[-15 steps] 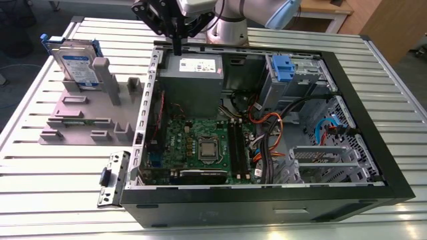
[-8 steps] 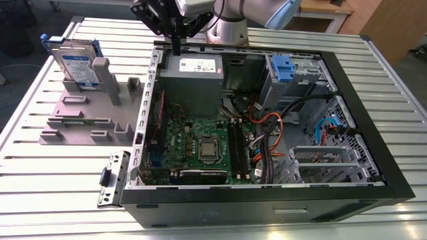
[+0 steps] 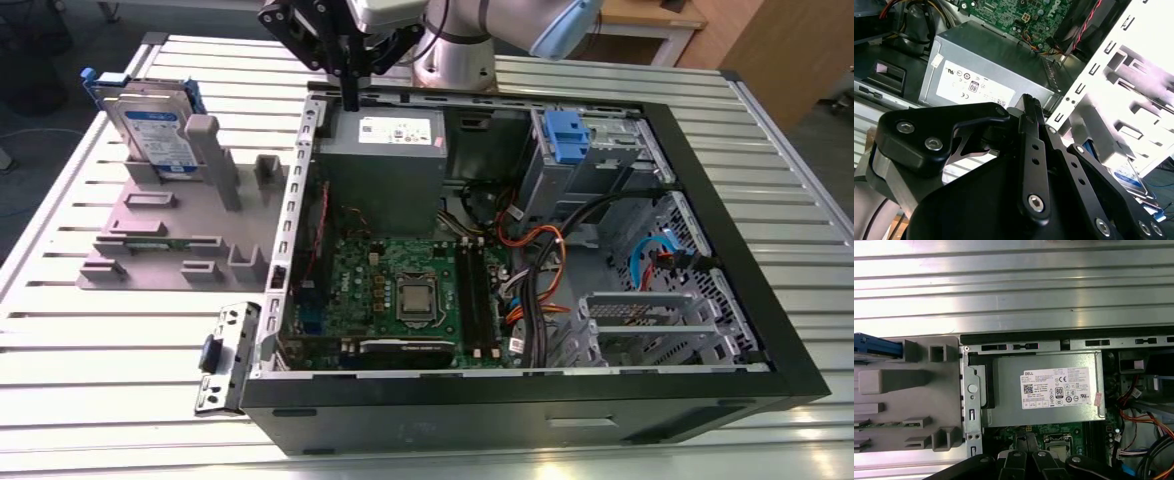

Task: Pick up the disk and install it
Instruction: 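Reach for the disk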

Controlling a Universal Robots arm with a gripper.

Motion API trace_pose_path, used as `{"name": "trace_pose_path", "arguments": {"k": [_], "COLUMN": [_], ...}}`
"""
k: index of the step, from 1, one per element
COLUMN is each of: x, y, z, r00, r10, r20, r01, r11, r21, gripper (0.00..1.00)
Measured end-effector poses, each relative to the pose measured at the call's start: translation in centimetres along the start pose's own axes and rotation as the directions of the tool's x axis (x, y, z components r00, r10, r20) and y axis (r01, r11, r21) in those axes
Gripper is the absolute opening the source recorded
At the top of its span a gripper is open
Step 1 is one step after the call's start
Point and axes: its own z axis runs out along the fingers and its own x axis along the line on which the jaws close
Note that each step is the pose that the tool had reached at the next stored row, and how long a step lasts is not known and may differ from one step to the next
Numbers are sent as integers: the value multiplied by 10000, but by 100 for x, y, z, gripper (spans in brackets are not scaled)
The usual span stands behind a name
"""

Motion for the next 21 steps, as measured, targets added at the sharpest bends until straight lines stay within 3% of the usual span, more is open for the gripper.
{"name": "trace_pose_path", "arguments": {"k": [21], "x": [47], "y": [-4], "z": [4], "r00": [10000], "r10": [0], "r20": [0], "r01": [0], "r11": [10000], "r21": [0], "gripper": [10]}}
